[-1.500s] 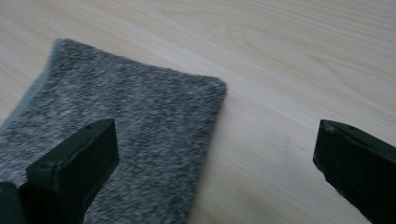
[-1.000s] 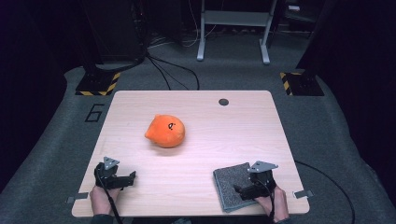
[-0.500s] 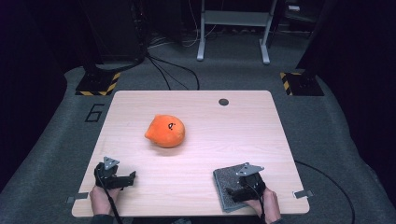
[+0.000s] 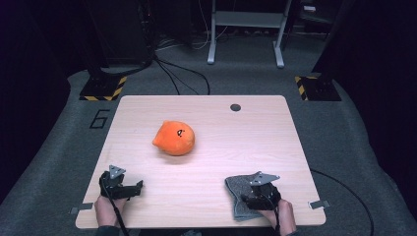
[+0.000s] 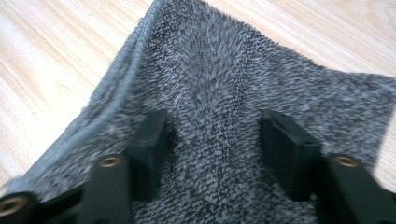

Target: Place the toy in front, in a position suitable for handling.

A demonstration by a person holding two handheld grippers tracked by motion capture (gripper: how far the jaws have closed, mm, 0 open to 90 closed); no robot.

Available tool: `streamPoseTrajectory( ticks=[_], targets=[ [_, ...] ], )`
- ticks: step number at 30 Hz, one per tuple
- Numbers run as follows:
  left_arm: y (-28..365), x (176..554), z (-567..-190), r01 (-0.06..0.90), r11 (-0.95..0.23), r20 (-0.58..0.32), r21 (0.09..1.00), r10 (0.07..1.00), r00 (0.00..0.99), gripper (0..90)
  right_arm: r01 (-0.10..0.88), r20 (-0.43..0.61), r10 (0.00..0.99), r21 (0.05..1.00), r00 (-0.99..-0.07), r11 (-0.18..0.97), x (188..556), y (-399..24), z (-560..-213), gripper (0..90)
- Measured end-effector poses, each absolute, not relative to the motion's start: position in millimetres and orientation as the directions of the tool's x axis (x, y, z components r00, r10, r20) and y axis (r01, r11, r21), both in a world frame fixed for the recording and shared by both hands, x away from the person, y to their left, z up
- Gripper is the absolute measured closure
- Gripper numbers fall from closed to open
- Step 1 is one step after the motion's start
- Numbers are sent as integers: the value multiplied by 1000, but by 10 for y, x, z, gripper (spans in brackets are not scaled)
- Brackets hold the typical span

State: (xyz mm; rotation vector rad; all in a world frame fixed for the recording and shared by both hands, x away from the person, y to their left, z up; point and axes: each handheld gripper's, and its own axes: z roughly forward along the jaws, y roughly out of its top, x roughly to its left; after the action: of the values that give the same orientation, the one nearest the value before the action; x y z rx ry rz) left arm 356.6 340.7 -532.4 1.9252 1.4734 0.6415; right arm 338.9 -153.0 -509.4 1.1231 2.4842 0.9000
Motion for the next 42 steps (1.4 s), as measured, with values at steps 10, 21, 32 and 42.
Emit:
streamPoseTrajectory(
  ticks=[10, 21, 32, 42],
  targets=[
    [3408, 3567, -5324, 663, -183, 7, 726, 966, 259, 4, 577, 8, 752, 646, -660, 499, 3368, -1529, -5090, 689],
    [3406, 3568, -5327, 661, -182, 8, 728, 966, 257, 4, 546, -22, 743, 664, -669, 511, 3346, -1529, -5089, 762],
    [3406, 3569, -5328, 659, -181, 7, 730, 966, 257, 4, 517, -49, 749, 693, -661, 503, 3341, -1618, -4943, 762],
    [3406, 3569, -5328, 659, -181, 7, 730, 966, 257, 4, 522, -34, 775, 720, -632, 457, 3391, -1757, -4735, 762]
  ],
)
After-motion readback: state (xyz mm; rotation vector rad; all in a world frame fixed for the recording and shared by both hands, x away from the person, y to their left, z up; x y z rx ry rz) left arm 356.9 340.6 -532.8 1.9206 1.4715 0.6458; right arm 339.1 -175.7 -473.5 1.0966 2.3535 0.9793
